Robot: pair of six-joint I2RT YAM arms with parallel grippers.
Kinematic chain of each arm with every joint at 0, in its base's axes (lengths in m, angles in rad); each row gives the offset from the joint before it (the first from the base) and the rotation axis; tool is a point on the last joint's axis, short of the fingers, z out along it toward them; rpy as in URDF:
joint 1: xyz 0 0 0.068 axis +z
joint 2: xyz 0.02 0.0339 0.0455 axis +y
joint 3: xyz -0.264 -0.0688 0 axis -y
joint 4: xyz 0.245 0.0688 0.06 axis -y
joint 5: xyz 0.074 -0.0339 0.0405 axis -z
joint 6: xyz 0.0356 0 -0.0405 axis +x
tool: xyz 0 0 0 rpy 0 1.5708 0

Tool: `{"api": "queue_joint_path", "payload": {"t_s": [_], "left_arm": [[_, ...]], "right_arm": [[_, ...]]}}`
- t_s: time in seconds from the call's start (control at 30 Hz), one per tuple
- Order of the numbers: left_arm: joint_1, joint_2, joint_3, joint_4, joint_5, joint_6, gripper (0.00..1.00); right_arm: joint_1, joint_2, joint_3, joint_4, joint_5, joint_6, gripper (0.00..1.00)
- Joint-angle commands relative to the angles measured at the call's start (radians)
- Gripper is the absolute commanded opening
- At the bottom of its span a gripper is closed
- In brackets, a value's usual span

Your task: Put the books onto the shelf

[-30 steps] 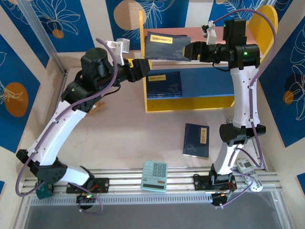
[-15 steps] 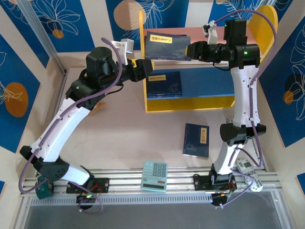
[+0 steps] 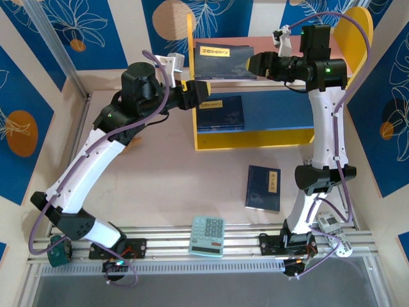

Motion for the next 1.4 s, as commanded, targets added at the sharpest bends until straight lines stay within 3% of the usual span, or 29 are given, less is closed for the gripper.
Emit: {"api": "queue_joint_path", "payload": {"t_s": [0.0, 0.4, 0.6, 1.37], "left_arm": [[-0.003, -0.02, 0.011, 0.022, 0.013, -0.009, 0.64], [-0.004, -0.038, 0.005, 0.013, -0.001, -0.008, 0.64], [-0.004, -0.045, -0.009, 0.019, -0.001, -0.015, 0.64], [-0.003, -0.079, -0.032, 0.012, -0.015, -0.015, 0.63]], "right_arm": [[-0.003, -0.04, -0.045, 0.002, -0.041, 0.005, 0.53], [0.014, -0.255, -0.329, 0.009, 0.039, -0.056, 0.52], [0.031, -0.293, -0.413, 0.05, 0.02, -0.046, 0.52], [0.036, -0.122, -0.089, 0.02, -0.026, -0.001, 0.52]]}}
